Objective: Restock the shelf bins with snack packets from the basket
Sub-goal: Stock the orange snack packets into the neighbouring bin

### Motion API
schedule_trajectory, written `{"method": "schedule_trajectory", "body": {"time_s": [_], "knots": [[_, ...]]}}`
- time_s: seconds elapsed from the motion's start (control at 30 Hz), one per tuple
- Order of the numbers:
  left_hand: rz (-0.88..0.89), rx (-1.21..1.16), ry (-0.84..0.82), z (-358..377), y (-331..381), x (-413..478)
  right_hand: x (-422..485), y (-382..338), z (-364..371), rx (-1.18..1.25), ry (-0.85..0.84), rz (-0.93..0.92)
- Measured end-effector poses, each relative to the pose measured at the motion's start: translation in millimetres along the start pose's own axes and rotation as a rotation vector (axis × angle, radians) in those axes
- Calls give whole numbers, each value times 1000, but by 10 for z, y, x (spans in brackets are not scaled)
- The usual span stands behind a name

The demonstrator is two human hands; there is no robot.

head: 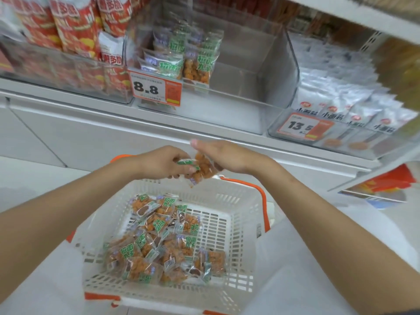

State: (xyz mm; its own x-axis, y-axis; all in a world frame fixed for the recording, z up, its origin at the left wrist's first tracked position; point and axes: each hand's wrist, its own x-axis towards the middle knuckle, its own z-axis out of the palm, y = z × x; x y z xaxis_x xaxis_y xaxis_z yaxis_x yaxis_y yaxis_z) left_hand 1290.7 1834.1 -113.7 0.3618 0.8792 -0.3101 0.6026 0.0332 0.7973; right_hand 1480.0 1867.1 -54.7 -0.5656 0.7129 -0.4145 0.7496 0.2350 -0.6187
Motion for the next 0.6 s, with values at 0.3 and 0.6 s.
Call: {"method": "schedule_trajectory", "body": {"time_s": [0.3,0.6], "knots": [[90,-251,91,-91,341,-155,8,-104,-166,-104,490,-219],[82,-356,151,-32,465,-118,113,-38,-335,-186,593,-254]]}}
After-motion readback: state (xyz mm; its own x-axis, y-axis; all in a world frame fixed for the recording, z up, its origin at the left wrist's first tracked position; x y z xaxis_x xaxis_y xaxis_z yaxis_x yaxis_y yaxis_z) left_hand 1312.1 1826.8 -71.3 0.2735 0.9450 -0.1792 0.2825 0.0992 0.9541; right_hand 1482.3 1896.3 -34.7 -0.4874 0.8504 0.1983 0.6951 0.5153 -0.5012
